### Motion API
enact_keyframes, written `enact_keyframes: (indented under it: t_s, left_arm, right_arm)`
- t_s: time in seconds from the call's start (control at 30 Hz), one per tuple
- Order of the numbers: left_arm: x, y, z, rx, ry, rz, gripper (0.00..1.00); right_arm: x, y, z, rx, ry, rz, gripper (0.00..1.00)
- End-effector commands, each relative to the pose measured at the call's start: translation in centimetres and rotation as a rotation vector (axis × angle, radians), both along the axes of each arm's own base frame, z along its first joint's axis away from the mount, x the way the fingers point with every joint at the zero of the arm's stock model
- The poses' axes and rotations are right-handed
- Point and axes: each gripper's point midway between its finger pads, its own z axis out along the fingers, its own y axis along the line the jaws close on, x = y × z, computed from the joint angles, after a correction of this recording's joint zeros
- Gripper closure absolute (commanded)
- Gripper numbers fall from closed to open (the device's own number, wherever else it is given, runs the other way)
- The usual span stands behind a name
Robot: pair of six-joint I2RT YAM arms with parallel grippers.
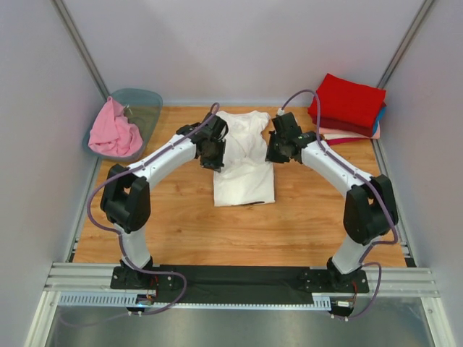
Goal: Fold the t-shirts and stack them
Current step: Fold the tshirt
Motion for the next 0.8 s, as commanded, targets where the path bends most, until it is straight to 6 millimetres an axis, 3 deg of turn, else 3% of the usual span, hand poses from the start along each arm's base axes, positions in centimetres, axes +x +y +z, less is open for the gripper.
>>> enact_keyframes:
  t_s: [0.0,0.03,0.3,0.4,0.47,0.5,0.53,0.57,0.6,0.63,0.67,0.7,0.77]
  left_arm:
    - [0.8,-0.2,-0.2,-0.019,0.01,-0.015,1.0]
    - [1.0,-0.1,-0.6,-0.014,0.016,-0.007,1.0]
    - [2.7,0.4,-3.8,0.01,0.072,0.016,1.0]
    - [3.5,0.5,-5.2,0.018,0.1,0.019,0.96]
    - [4.7,1.2,-5.7,0.022,0.104,0.034,0.94]
    - [5.8,1.5,-6.3,0.04,0.12,0.043,0.88]
    - [6.9,2.7,-6.5,0.049,0.131,0.075,0.8]
    - [7.7,3.0,-6.6,0.045,0.143,0.082,0.71]
    - [8.9,3.1,-6.6,0.041,0.161,0.093,0.52]
    - [9.7,3.5,-6.2,0.03,0.165,0.115,0.46]
    - [10.5,4.2,-5.7,0.019,0.165,0.134,0.43]
    - [11.3,4.3,-4.0,0.008,0.135,0.143,0.37]
    - [11.9,4.9,-1.9,0.031,0.07,0.146,0.32]
  right_arm:
    - [1.9,1.2,0.0,0.041,0.01,0.04,0.99]
    - [2.1,1.5,-1.1,0.041,0.04,0.045,1.0]
    - [3.4,1.6,-4.7,0.022,0.123,0.031,1.0]
    - [4.3,1.0,-6.4,0.009,0.153,0.011,0.99]
    - [6.0,0.8,-6.1,-0.003,0.145,0.009,0.84]
    - [7.1,0.2,-7.6,-0.022,0.173,-0.003,0.74]
    - [8.7,0.4,-6.1,-0.021,0.157,0.005,0.48]
    - [9.9,0.0,-5.8,-0.034,0.153,0.008,0.38]
    - [10.9,-1.0,-7.7,-0.05,0.198,-0.013,0.34]
    - [10.8,-1.6,-7.5,-0.058,0.234,-0.021,0.29]
    - [12.7,-1.5,-4.9,-0.034,0.176,-0.026,0.29]
    - [13.0,-2.3,-4.5,-0.029,0.179,-0.038,0.28]
    - [12.2,-3.2,-2.4,-0.054,0.156,-0.045,0.27]
